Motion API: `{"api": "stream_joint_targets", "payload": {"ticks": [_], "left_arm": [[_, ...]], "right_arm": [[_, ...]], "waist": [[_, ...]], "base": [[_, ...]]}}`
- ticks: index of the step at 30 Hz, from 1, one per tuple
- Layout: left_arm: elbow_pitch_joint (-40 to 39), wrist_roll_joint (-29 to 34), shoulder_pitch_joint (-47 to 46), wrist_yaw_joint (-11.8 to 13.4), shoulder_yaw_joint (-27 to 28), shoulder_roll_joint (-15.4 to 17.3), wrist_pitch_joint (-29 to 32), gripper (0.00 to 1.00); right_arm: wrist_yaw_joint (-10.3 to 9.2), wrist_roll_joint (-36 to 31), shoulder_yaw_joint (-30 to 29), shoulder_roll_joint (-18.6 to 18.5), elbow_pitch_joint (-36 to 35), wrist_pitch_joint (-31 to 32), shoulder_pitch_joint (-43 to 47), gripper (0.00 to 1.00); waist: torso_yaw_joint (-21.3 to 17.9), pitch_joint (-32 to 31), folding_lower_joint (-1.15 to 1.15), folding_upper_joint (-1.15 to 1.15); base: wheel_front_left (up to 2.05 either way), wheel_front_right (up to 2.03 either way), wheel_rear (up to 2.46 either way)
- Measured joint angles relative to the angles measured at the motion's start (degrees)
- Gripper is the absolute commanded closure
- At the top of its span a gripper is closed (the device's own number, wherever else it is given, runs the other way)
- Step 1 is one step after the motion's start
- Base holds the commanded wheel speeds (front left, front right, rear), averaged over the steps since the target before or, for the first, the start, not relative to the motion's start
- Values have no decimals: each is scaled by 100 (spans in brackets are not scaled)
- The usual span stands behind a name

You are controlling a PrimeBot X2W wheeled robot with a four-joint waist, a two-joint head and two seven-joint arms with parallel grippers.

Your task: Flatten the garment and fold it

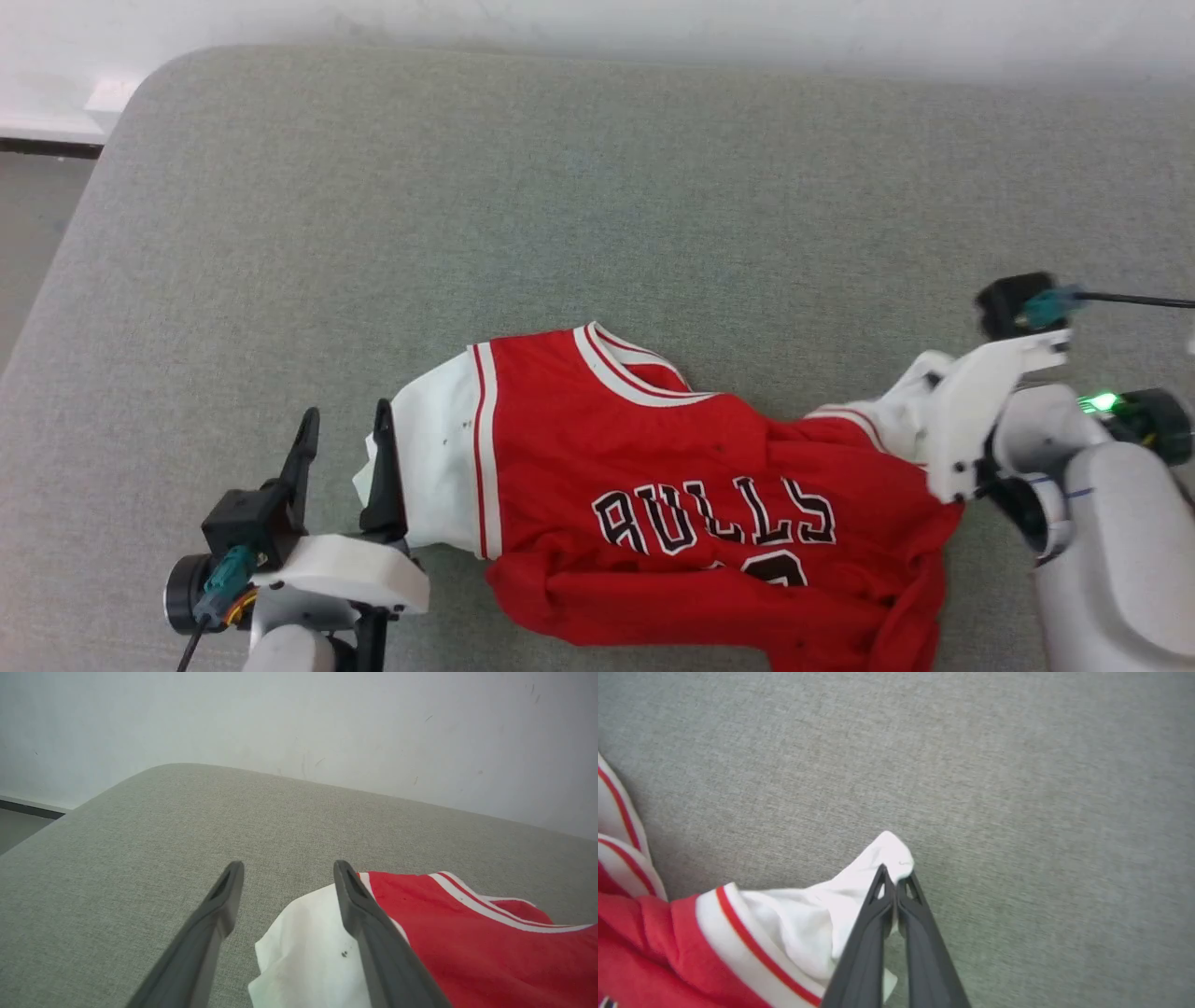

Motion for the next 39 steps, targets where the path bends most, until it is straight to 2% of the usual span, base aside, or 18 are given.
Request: {"api": "stream_joint_targets", "payload": {"ticks": [6, 13, 21, 31, 32, 33, 36, 39], "left_arm": [[320, 56, -77, -169, -8, 414, 379, 0], [498, 10, -216, -412, -86, 840, 1497, 0], [528, -192, -525, -757, -235, 1206, 2722, 0], [797, -588, -1056, -962, -537, 1594, 4754, 0], [773, -649, -1101, -979, -573, 1637, 4981, 54], [742, -755, -1152, -998, -593, 1668, 5223, 100], [515, -1058, -1206, -1032, -726, 1809, 5826, 100], [200, -1233, -1204, -1058, -939, 1995, 6056, 100]], "right_arm": [[0, -193, -895, 57, -594, -580, 273, 100], [0, -274, -1713, 200, -1094, -883, 784, 100], [0, -4, -1670, 231, -1107, -933, 1076, 100], [0, 178, -1361, 234, -1072, -973, 1072, 100], [0, 187, -1344, 235, -1066, -970, 1071, 100], [0, 196, -1328, 234, -1063, -966, 1071, 100], [0, 208, -1252, 234, -1067, -916, 1067, 100], [0, 120, -1126, 231, -1126, -827, 1026, 100]], "waist": [[-166, -91, -1, 0], [-417, -201, -1, 0], [-718, -209, -1, 0], [-997, 17, -1, 0], [-1025, 36, -2, 0], [-1051, 53, -2, 0], [-1110, 98, -1, 0], [-1135, 149, -1, 0]], "base": [[0, 0, 0], [0, 0, 0], [0, 0, 0], [0, 0, 0], [0, 0, 0], [0, 0, 0], [0, 0, 0], [0, 0, 0]]}}
